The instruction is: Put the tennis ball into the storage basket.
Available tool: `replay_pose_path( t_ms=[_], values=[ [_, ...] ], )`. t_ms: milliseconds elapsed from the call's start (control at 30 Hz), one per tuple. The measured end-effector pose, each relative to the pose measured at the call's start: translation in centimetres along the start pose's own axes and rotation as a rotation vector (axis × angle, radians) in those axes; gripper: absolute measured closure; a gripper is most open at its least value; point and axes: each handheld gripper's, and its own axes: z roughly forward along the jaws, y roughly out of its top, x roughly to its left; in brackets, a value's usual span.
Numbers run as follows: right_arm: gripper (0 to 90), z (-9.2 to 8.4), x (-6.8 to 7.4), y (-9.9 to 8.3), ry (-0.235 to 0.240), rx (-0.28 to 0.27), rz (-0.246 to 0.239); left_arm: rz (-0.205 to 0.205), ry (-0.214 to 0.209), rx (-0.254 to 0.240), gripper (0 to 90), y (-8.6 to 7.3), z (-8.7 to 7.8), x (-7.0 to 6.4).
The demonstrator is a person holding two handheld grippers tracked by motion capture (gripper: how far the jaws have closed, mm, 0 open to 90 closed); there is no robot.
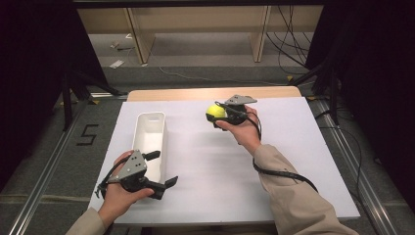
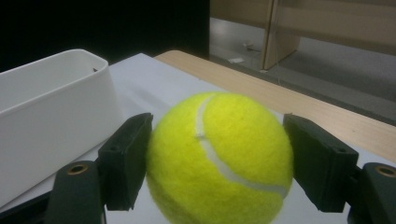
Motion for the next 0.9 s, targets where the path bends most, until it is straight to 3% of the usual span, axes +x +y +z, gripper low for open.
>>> replay_pose_path(
  t_ms=[900],
  values=[
    [27.5,-1.5,1.5,0.9,0.037,-0.035,-0.021,0.005,0.000,0.003,0.0,0.0,0.0,0.0]
  ],
)
